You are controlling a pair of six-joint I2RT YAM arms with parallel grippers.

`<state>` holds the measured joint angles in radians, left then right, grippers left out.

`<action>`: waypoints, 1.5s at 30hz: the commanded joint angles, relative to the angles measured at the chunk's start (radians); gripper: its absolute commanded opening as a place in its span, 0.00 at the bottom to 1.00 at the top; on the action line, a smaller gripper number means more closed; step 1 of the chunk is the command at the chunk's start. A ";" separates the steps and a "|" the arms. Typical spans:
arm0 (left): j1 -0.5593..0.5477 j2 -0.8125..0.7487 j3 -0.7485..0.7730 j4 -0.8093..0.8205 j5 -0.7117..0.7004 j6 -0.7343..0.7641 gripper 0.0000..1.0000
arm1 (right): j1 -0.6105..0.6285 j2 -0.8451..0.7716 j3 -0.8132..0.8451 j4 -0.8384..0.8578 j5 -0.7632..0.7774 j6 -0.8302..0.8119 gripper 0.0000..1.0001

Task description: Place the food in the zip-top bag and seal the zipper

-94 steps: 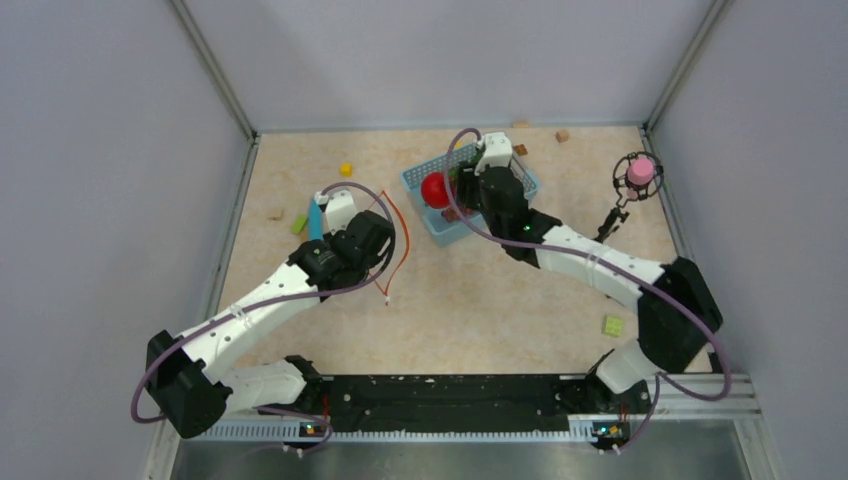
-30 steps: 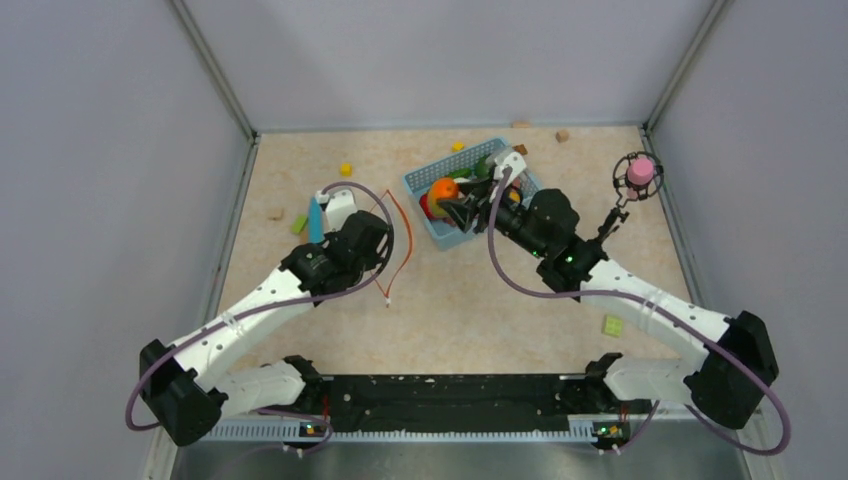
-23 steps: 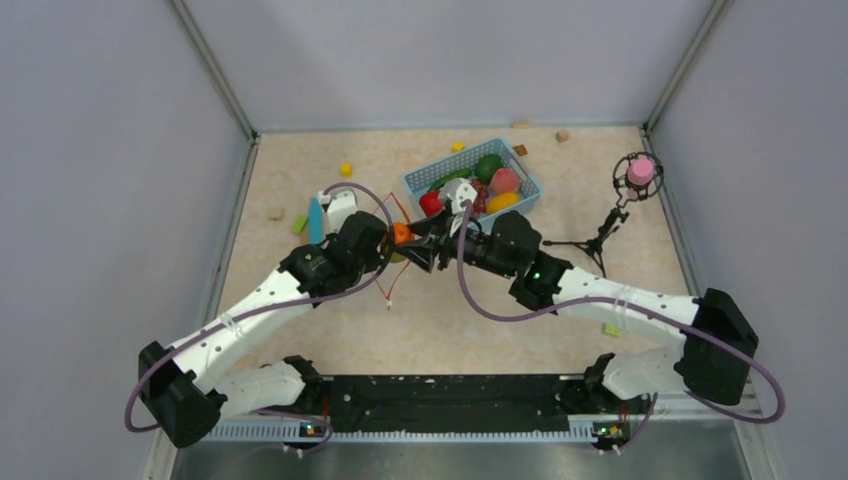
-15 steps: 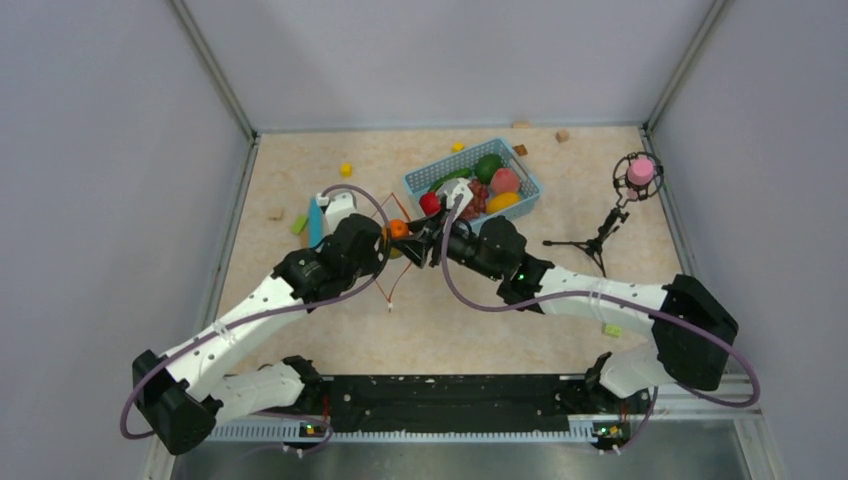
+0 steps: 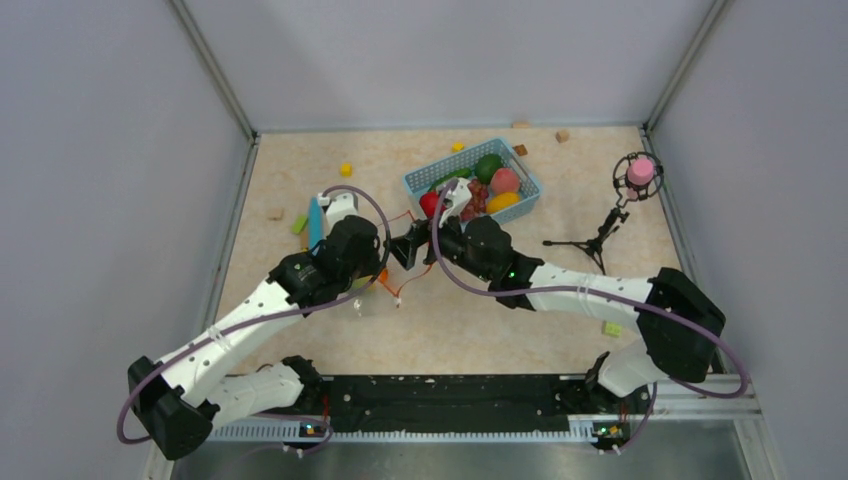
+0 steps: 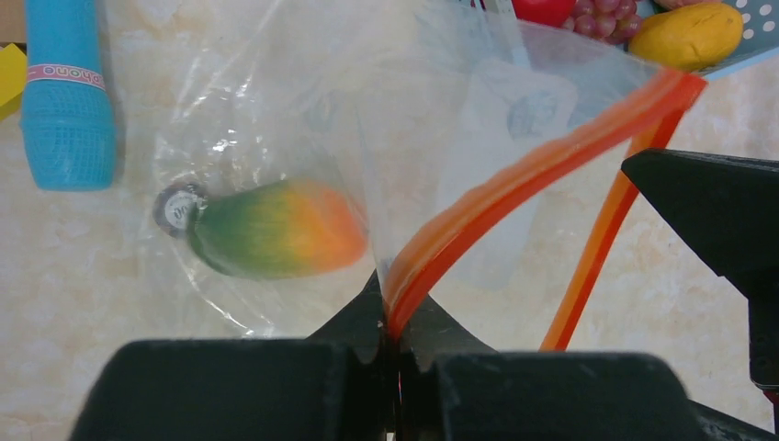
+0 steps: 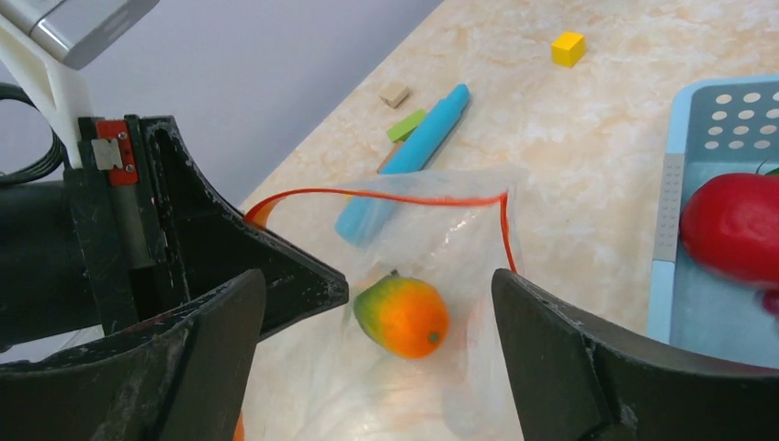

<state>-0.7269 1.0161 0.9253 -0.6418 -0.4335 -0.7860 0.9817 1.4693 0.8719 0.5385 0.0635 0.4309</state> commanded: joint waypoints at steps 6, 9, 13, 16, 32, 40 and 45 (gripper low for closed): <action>0.004 -0.038 -0.013 0.017 -0.092 -0.014 0.00 | -0.094 -0.064 0.146 -0.257 -0.024 0.001 0.99; 0.004 -0.029 -0.005 -0.002 -0.122 -0.025 0.00 | -0.170 -0.088 0.144 -0.304 -0.028 0.026 0.99; 0.003 -0.026 -0.001 -0.019 -0.153 -0.039 0.00 | -0.261 -0.069 0.147 -0.356 0.047 0.049 0.99; 0.004 -0.036 0.002 -0.023 -0.148 -0.039 0.00 | -0.311 -0.023 0.163 -0.352 0.058 0.062 0.99; 0.004 -0.028 -0.009 -0.015 -0.194 -0.044 0.00 | -0.346 0.463 0.559 -0.531 0.203 0.115 0.97; 0.004 -0.018 -0.017 0.007 -0.179 -0.031 0.00 | -0.346 0.566 0.623 -0.580 0.158 0.180 0.95; 0.003 -0.019 -0.017 0.010 -0.172 -0.028 0.00 | -0.345 0.607 0.640 -0.579 0.144 0.194 0.93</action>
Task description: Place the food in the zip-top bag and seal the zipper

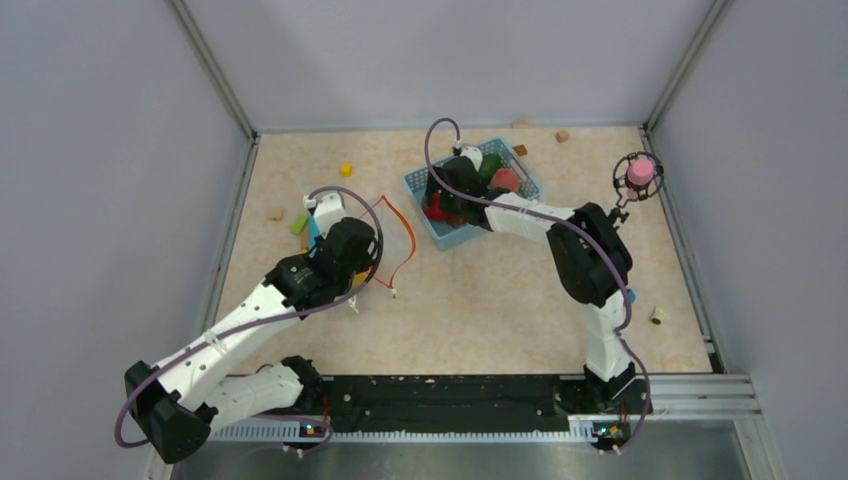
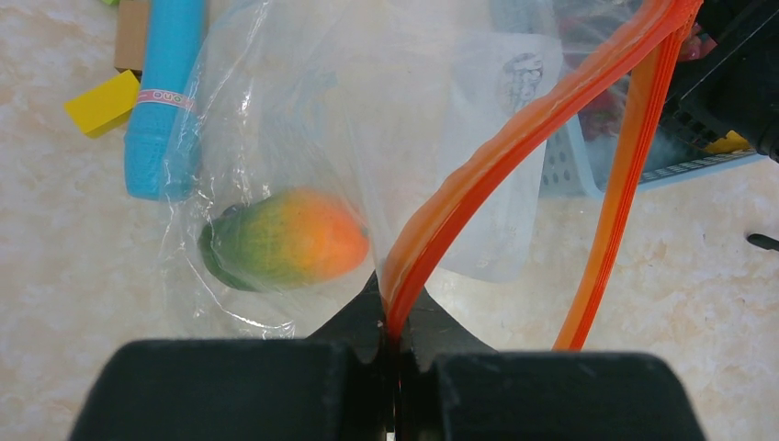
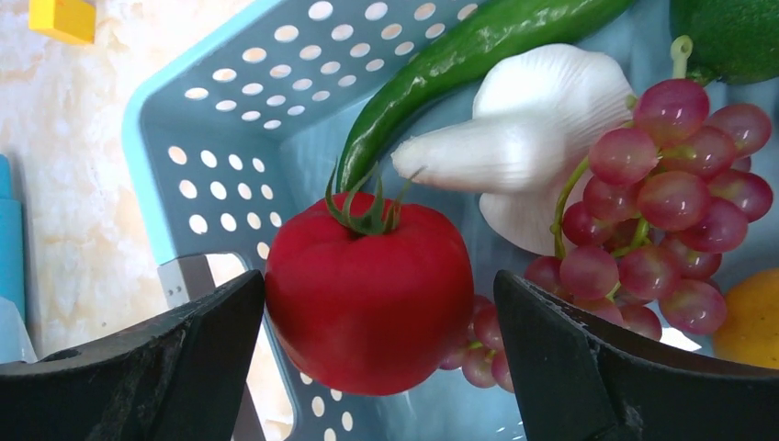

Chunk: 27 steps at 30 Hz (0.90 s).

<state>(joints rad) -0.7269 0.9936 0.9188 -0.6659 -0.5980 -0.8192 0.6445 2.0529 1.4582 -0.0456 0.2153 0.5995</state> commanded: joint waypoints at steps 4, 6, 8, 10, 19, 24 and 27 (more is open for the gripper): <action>0.004 0.000 -0.013 0.038 -0.006 0.006 0.00 | -0.009 0.055 0.070 -0.001 -0.012 0.031 0.91; 0.004 -0.001 -0.015 0.040 -0.007 0.005 0.00 | -0.009 0.063 0.072 0.004 -0.008 0.035 0.88; 0.004 -0.001 -0.018 0.045 -0.006 0.007 0.00 | -0.008 0.066 0.064 0.021 0.002 0.036 0.84; 0.004 0.003 -0.018 0.046 -0.004 0.008 0.00 | -0.010 0.064 0.057 0.029 0.007 0.035 0.76; 0.004 -0.004 -0.018 0.046 0.008 0.007 0.00 | -0.010 -0.087 -0.039 0.088 -0.001 -0.041 0.49; 0.004 -0.006 -0.018 0.049 0.026 0.011 0.00 | -0.009 -0.279 -0.219 0.219 -0.020 -0.074 0.48; 0.003 -0.011 -0.021 0.052 0.025 0.008 0.00 | -0.008 -0.391 -0.316 0.302 -0.122 -0.105 0.47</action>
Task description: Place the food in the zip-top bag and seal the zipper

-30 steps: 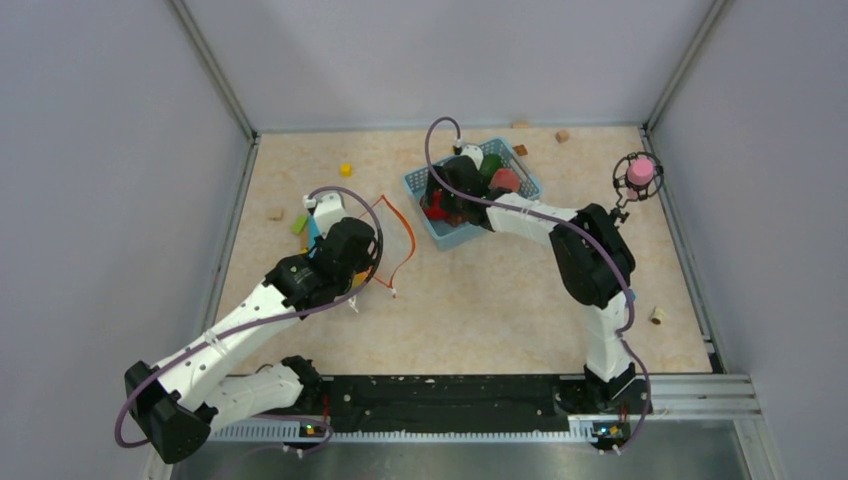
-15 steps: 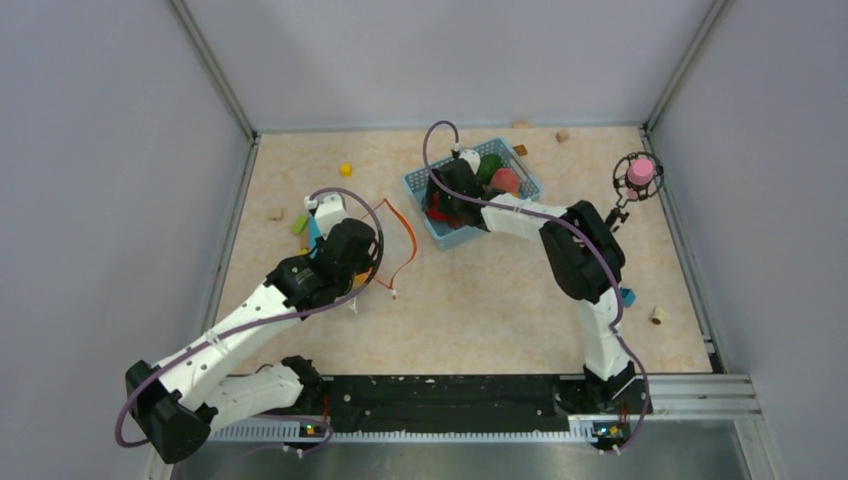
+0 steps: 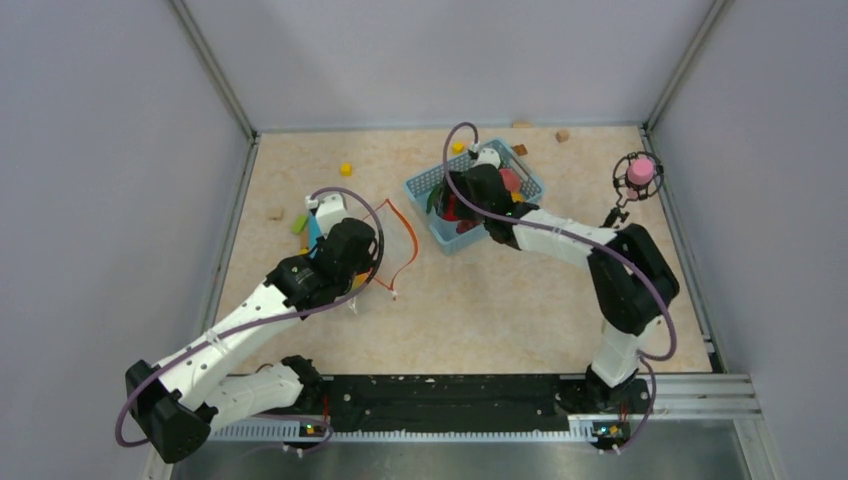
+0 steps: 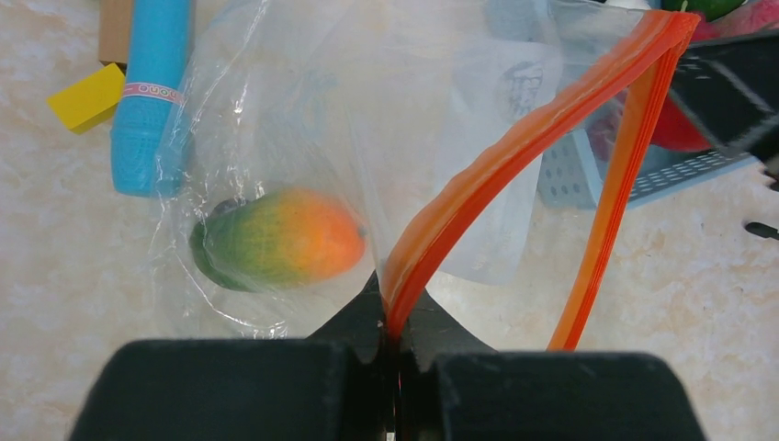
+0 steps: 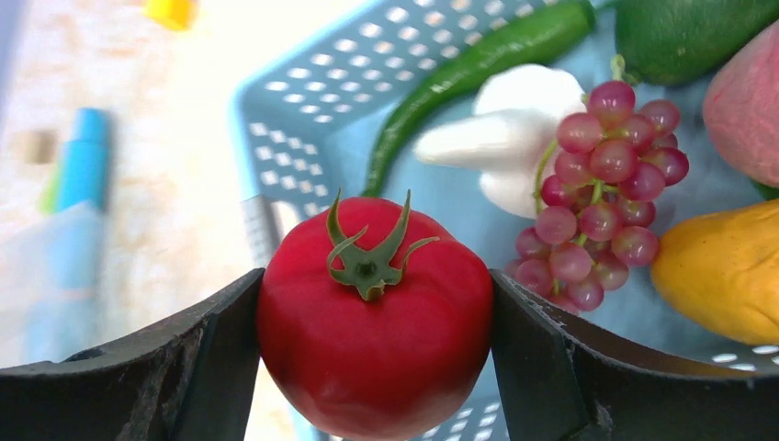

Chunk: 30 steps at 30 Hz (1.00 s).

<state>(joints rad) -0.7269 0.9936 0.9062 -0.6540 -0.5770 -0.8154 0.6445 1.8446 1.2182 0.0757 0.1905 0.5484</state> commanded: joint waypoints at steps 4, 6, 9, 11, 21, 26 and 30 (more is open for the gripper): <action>0.004 -0.010 -0.010 0.045 0.016 0.006 0.00 | 0.003 -0.314 -0.184 0.269 -0.250 -0.059 0.47; 0.004 -0.010 -0.010 0.048 0.021 0.009 0.00 | 0.022 -0.366 -0.229 0.315 -0.317 -0.065 0.47; 0.004 -0.012 -0.011 0.052 0.028 0.011 0.00 | 0.076 -0.424 -0.267 0.369 -0.410 -0.088 0.47; 0.004 -0.012 -0.010 0.053 0.038 0.014 0.00 | 0.126 -0.448 -0.281 0.379 -0.425 -0.101 0.47; 0.004 -0.041 -0.022 0.079 0.108 0.022 0.00 | 0.289 -0.386 -0.278 0.385 -0.206 -0.009 0.51; 0.004 -0.062 -0.031 0.091 0.132 0.026 0.00 | 0.305 -0.315 -0.266 0.375 -0.120 0.069 0.53; 0.004 -0.073 -0.039 0.101 0.137 0.027 0.00 | 0.328 -0.284 -0.243 0.330 -0.057 0.084 0.57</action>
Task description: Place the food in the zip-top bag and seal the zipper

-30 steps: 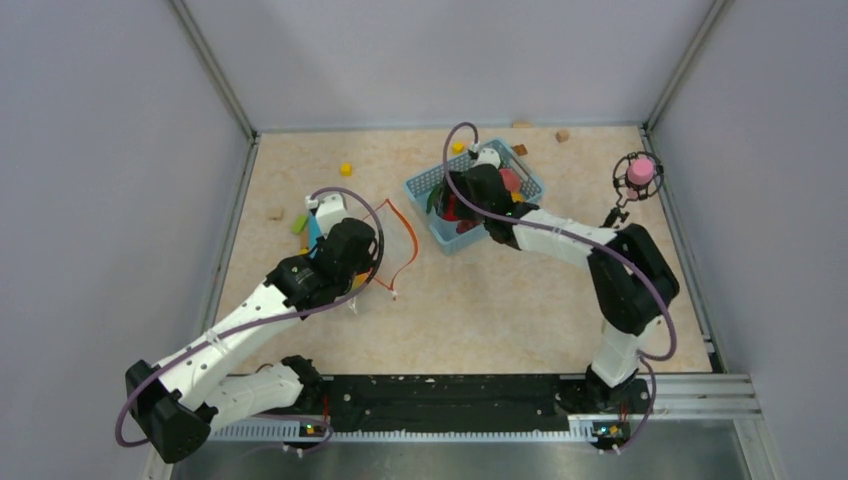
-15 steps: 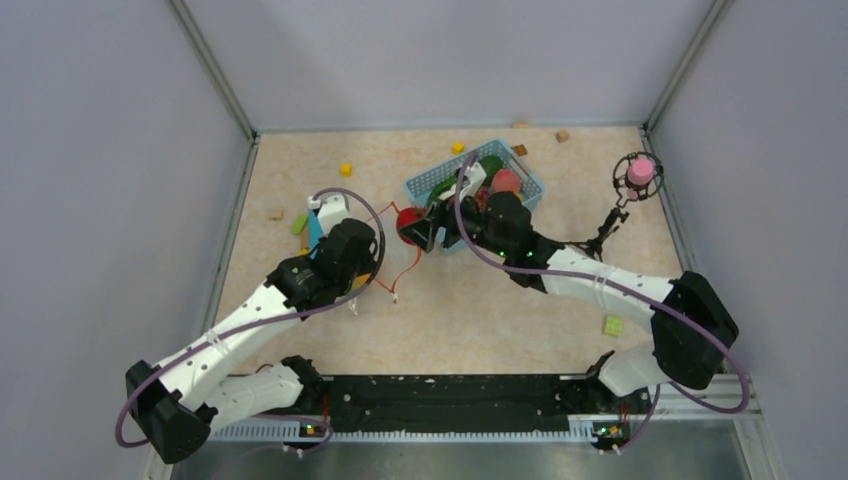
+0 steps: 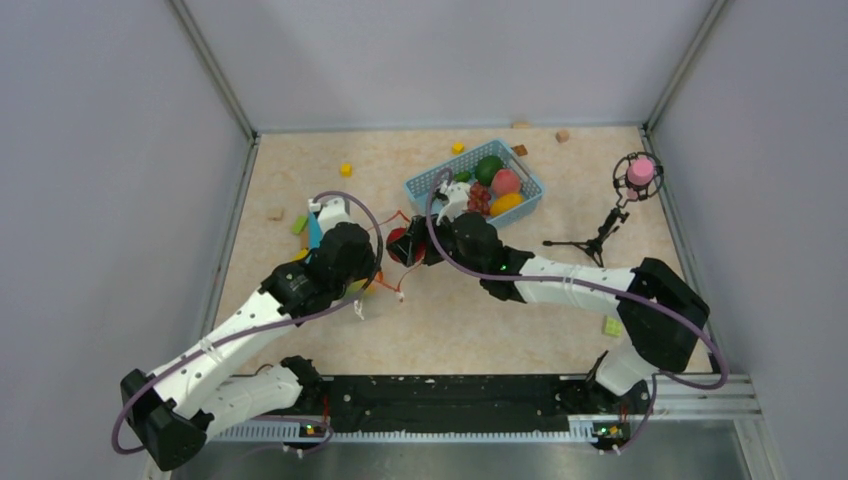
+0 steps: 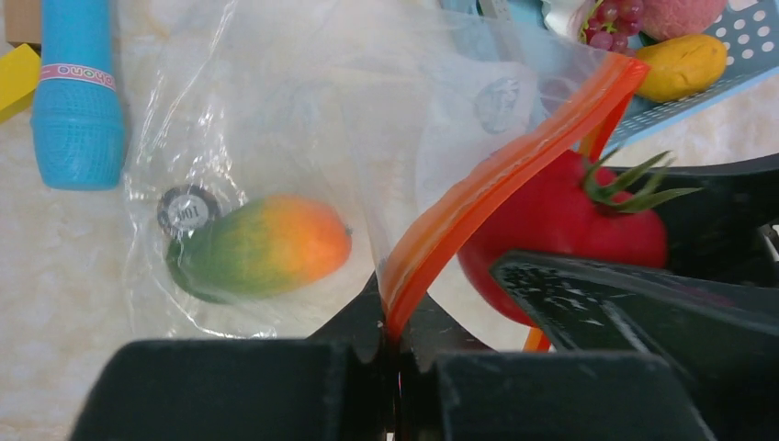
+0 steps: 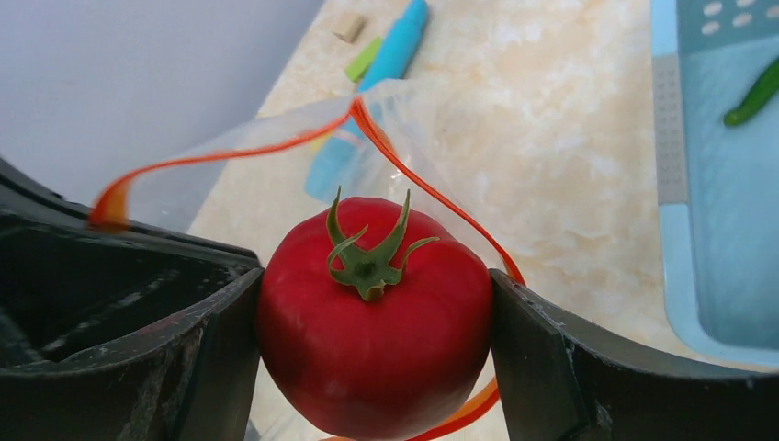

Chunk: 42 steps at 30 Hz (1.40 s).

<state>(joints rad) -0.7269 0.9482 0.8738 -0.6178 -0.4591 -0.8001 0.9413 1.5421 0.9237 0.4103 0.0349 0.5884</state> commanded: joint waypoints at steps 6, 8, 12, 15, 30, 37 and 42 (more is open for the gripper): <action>0.004 -0.032 -0.011 0.072 0.027 0.014 0.00 | 0.056 0.041 0.087 -0.056 0.150 0.048 0.70; 0.004 -0.030 -0.010 0.073 0.031 0.015 0.00 | 0.058 0.042 0.087 -0.057 0.146 0.057 0.79; 0.004 -0.021 -0.010 0.075 0.028 0.018 0.00 | 0.063 0.038 0.082 -0.058 0.138 0.060 0.99; 0.004 -0.017 -0.007 0.073 0.033 0.018 0.00 | 0.066 0.026 0.078 -0.054 0.128 0.058 0.99; 0.004 -0.038 -0.006 0.053 -0.020 0.015 0.00 | 0.046 -0.053 0.197 -0.233 0.127 -0.170 0.99; 0.004 -0.053 -0.006 0.038 -0.058 0.007 0.00 | -0.091 -0.155 0.123 -0.239 0.141 -0.140 0.99; 0.004 -0.061 -0.009 0.032 -0.080 -0.002 0.00 | -0.221 -0.086 0.172 -0.356 0.185 -0.111 0.99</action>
<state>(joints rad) -0.7269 0.9089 0.8654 -0.6033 -0.4976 -0.7918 0.8066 1.4147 1.0550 0.1612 0.1665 0.4572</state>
